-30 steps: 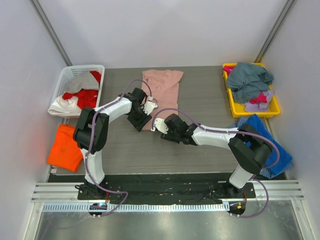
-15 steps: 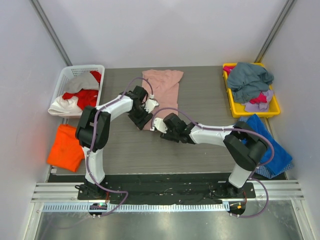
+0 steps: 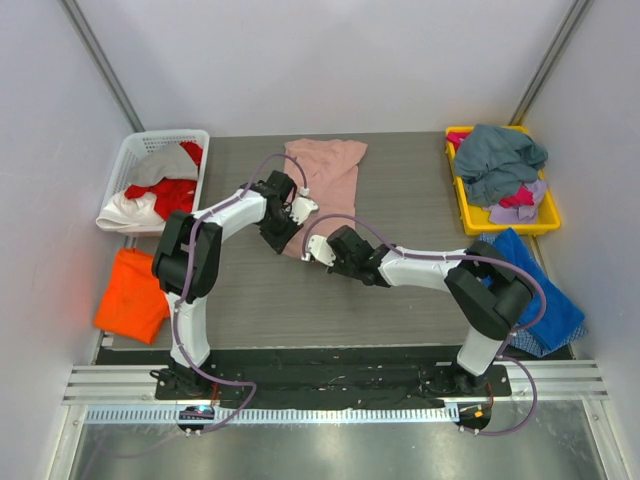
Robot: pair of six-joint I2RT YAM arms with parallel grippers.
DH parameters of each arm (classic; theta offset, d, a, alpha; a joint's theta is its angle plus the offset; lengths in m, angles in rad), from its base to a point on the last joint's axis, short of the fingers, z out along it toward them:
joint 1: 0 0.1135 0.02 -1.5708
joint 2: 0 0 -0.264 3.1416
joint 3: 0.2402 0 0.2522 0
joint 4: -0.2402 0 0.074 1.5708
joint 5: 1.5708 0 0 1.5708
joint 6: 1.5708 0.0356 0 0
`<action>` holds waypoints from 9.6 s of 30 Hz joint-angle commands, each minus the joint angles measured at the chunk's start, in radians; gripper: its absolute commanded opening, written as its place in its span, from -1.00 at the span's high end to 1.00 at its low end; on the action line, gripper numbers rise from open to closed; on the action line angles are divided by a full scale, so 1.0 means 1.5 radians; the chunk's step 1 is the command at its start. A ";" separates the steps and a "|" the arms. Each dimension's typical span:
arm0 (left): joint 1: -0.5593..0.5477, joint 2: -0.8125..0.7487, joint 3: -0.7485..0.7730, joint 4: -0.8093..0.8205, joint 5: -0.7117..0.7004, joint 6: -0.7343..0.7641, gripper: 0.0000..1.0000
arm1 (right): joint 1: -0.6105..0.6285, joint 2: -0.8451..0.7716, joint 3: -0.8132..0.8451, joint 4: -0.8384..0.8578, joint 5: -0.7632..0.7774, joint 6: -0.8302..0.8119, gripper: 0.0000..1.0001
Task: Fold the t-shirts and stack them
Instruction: Grab one side of the 2/3 rectangular tshirt with both arms, then fold the long partially folded tshirt into a neat square, then smooth out wrinkles on the folded tshirt
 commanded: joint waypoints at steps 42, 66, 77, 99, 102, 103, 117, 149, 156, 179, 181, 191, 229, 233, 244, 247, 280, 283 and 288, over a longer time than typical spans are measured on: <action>-0.135 -0.362 -0.346 -0.020 0.008 -0.010 1.00 | 0.253 -0.227 -0.090 -0.154 -0.091 0.149 0.98; -0.126 -0.435 -0.252 0.065 -0.092 -0.010 1.00 | 0.111 -0.274 0.050 -0.148 0.065 0.021 0.98; -0.066 -0.322 -0.116 0.108 -0.076 0.022 1.00 | 0.030 -0.216 0.108 -0.123 0.033 -0.001 0.98; 0.011 0.011 0.183 0.115 -0.060 0.062 1.00 | -0.141 0.033 0.268 -0.063 -0.052 -0.053 0.98; 0.014 0.052 0.245 0.102 -0.061 0.062 1.00 | -0.154 0.059 0.297 -0.058 -0.059 -0.059 0.98; 0.015 0.062 0.271 0.099 -0.061 0.062 1.00 | -0.157 0.078 0.306 -0.058 -0.059 -0.060 0.98; 0.022 0.146 0.409 0.083 -0.070 0.077 1.00 | -0.200 0.117 0.362 -0.058 -0.072 -0.070 0.98; 0.020 0.254 0.597 0.083 -0.092 0.098 1.00 | -0.234 0.090 0.376 -0.069 -0.062 -0.093 0.98; 0.008 0.283 0.612 0.104 -0.126 0.109 0.90 | -0.246 0.097 0.381 -0.071 -0.065 -0.097 0.98; -0.043 0.347 0.561 0.390 -0.319 0.122 -0.30 | -0.268 0.181 0.382 -0.027 -0.034 -0.106 0.21; -0.045 0.345 0.558 0.391 -0.326 0.118 -0.32 | -0.269 0.179 0.374 -0.024 -0.034 -0.106 0.17; -0.045 0.258 0.446 0.365 -0.306 0.081 -0.36 | -0.267 0.148 0.363 -0.022 -0.052 -0.073 -0.05; -0.031 0.235 0.450 0.258 -0.336 0.055 -0.39 | -0.267 0.144 0.348 -0.027 0.007 -0.004 -0.16; -0.030 0.198 0.455 0.216 -0.322 0.049 -0.43 | -0.267 0.091 0.326 -0.051 0.021 0.036 -0.18; 0.061 0.254 0.628 -0.097 -0.065 0.003 -0.57 | -0.268 0.071 0.332 -0.131 -0.034 0.219 -0.31; 0.098 0.280 0.644 -0.127 -0.008 -0.005 -0.59 | -0.269 0.099 0.370 -0.133 -0.050 0.246 -0.32; 0.143 0.162 0.449 -0.079 -0.042 0.051 -0.53 | -0.252 0.464 0.715 -0.204 -0.216 0.263 -0.33; 0.142 0.138 0.444 -0.084 -0.054 0.062 -0.53 | -0.252 0.452 0.687 -0.234 -0.216 0.233 -0.32; 0.142 0.113 0.429 -0.085 -0.059 0.070 -0.53 | -0.246 0.403 0.615 -0.284 -0.215 0.175 -0.32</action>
